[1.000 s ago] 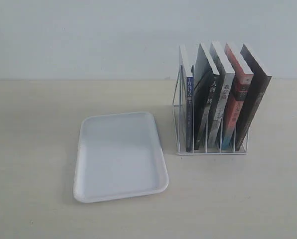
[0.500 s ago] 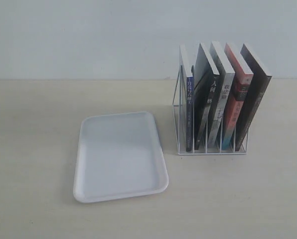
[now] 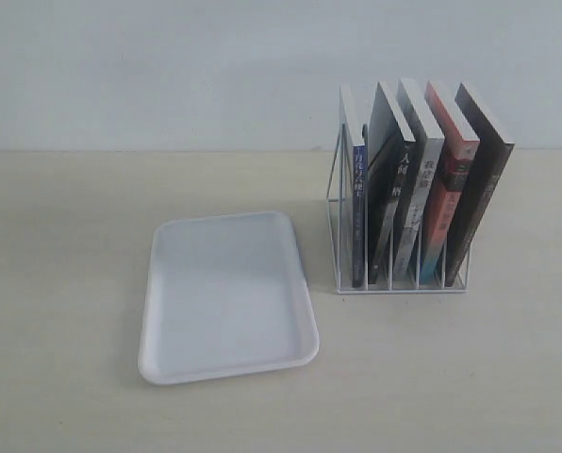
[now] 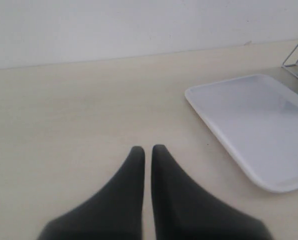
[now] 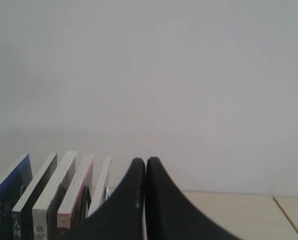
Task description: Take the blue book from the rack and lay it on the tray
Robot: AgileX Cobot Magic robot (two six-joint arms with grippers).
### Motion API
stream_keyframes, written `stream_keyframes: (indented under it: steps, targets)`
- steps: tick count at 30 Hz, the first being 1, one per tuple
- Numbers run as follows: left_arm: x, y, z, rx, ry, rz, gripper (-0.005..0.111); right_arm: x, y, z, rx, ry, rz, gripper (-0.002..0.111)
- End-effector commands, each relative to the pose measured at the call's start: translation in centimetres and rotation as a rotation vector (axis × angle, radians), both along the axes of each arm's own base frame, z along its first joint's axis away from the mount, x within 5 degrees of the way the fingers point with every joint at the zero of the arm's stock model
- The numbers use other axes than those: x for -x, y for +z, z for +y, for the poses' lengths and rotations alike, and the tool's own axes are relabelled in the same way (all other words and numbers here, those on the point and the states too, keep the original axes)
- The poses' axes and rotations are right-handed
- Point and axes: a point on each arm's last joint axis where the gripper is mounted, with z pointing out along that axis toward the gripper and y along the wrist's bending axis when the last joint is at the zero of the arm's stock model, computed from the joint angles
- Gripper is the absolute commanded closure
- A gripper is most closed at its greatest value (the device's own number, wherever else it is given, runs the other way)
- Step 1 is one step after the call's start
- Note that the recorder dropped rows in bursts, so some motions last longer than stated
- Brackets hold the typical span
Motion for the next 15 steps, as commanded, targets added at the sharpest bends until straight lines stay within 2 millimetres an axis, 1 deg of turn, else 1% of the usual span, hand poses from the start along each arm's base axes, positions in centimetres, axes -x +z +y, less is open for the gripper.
stream_keyframes:
  steps: [1, 5, 9, 11, 15]
  targets:
    - [0.0, 0.3, 0.0, 0.008, 0.002, -0.021, 0.102, -0.2, 0.7, 0.0, 0.003, -0.002, -0.057, 0.108]
    - [0.0, 0.3, 0.0, 0.008, 0.002, -0.021, 0.102, -0.2, 1.1, 0.0, -0.006, -0.003, -0.096, 0.108]
    - [0.0, 0.3, 0.0, 0.008, 0.002, -0.021, 0.102, -1.2, 1.2, 0.0, -0.017, -0.004, -0.1, 0.108]
    - [0.0, 0.3, 0.0, 0.008, 0.002, -0.021, 0.102, -2.2, 0.8, 0.1, -0.033, -0.001, -0.018, 0.108]
    - [0.0, 0.3, 0.0, 0.008, 0.002, -0.021, 0.102, -4.6, 0.2, 0.4, -0.022, 0.007, 0.251, 0.108]
